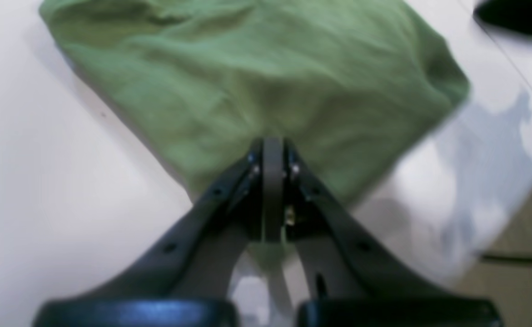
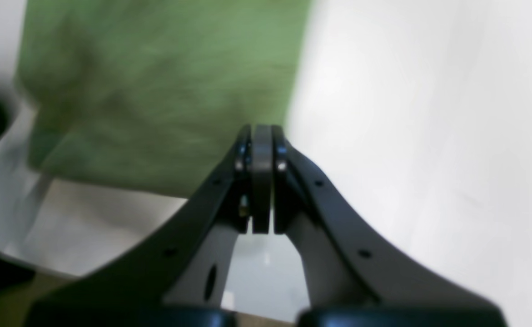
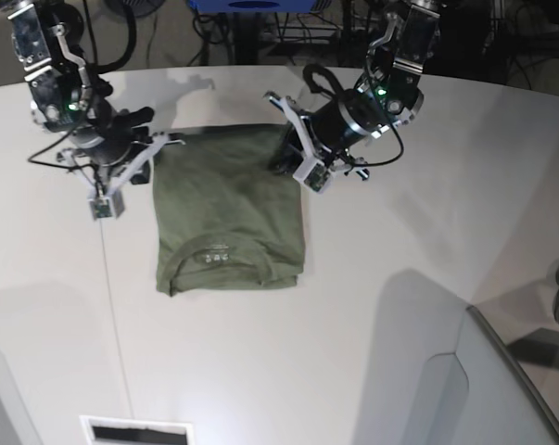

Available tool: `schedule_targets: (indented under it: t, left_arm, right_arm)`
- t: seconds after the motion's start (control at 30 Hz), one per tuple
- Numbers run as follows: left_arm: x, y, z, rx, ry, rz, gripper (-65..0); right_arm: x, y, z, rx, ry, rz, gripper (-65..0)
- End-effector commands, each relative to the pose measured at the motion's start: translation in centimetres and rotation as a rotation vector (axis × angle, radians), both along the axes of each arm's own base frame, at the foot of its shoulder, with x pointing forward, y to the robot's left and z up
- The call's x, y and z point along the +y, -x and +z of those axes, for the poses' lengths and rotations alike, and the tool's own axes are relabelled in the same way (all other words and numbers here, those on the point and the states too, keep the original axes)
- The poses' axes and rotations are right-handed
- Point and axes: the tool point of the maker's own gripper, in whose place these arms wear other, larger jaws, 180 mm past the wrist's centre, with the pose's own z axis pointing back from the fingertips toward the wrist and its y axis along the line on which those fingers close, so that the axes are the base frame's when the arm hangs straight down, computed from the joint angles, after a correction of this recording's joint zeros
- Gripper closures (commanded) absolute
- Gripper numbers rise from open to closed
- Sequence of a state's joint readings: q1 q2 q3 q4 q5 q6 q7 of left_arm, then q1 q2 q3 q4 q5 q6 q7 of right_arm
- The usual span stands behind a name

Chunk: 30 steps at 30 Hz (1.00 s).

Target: Layout the t-shirt on the table in an organized manner, then fold the t-shirt properly

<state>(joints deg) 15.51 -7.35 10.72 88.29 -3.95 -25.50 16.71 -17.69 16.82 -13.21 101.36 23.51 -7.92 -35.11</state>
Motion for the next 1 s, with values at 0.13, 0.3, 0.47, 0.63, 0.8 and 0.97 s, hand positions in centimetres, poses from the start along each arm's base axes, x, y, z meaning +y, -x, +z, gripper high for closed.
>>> schedule_targets:
  t: [0.13,0.3,0.47,0.63,0.8,0.97]
  left_arm:
    - [2.9,3.1,2.0,-0.046,-0.064,-0.058,0.0]
    - [7.6,6.9,1.9,-0.044,-0.123,0.001,0.0]
    - [12.9,11.7,0.6,0.022,-0.192,0.112,0.0]
    - [15.8,17.4,-2.7,0.144,-0.204,0.202,0.0]
    - [16.7,24.2,-7.5,0.309,-0.188,0.314,0.0]
    - [16.7,26.7,-11.5,0.332,-0.188,0.351,0.0]
  right_arm:
    - [-6.0,1.5,2.3,-0.082,0.062,-0.146,0.0]
    - [-9.9,5.7,1.5,-0.01,0.186,-0.153,0.0]
    - [-11.2,11.3,-0.3,0.109,0.293,-0.112,0.0]
    - [-10.3,17.0,-2.6,0.25,0.283,-0.118,0.0]
    - [-8.2,24.4,-9.2,0.508,0.22,-0.011,0.0]
    - [-8.0,29.9,-16.3,0.749,0.147,0.048,0.0]
